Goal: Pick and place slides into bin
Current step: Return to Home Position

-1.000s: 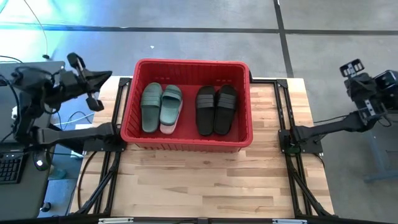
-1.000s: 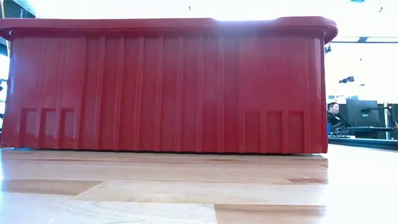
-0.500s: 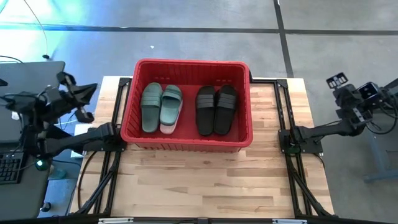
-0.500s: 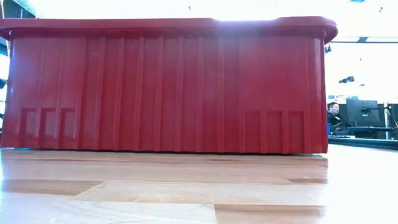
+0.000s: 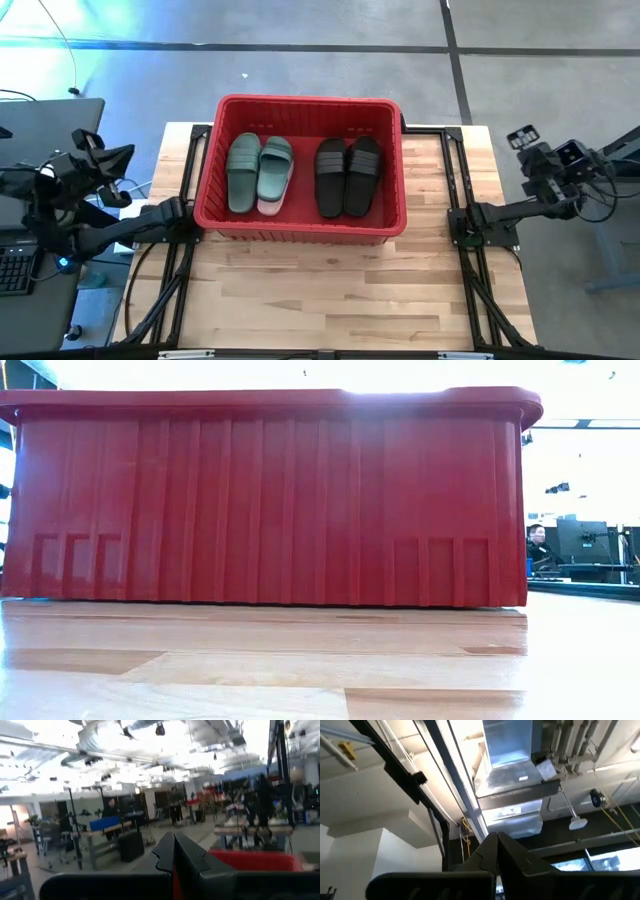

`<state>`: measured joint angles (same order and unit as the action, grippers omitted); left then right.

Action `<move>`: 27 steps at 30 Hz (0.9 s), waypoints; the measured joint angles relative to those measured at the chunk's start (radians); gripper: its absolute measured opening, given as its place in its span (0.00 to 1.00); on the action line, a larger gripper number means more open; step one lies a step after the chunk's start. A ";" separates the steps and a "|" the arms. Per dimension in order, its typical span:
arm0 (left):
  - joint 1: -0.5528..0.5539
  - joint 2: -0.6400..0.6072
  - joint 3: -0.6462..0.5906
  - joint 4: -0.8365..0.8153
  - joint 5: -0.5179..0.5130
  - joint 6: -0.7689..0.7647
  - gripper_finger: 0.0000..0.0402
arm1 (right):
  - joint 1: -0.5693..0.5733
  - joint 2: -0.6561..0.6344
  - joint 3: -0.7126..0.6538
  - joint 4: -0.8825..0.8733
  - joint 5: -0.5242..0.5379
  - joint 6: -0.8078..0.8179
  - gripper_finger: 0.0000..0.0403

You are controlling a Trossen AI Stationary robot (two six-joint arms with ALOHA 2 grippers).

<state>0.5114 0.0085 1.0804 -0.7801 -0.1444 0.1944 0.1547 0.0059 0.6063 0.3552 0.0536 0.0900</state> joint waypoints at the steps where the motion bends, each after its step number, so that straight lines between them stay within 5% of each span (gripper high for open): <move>1: 0.000 0.000 -0.002 -0.015 0.000 0.002 0.00 | 0.000 0.000 -0.018 0.014 0.002 0.008 0.00; 8: -0.001 -0.002 -0.077 0.060 0.078 -0.033 0.00 | 0.000 0.000 -0.168 0.183 0.015 0.069 0.00; 15: -0.001 -0.001 -0.329 0.396 0.244 -0.076 0.00 | 0.000 0.000 -0.323 0.316 0.080 0.144 0.00; 27: -0.001 -0.001 -0.656 0.713 0.258 -0.156 0.00 | 0.000 0.000 -0.541 0.516 0.183 0.286 0.00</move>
<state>0.5106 0.0078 0.4247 -0.0674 0.1135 0.0388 0.1547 0.0063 0.0651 0.8714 0.2362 0.3759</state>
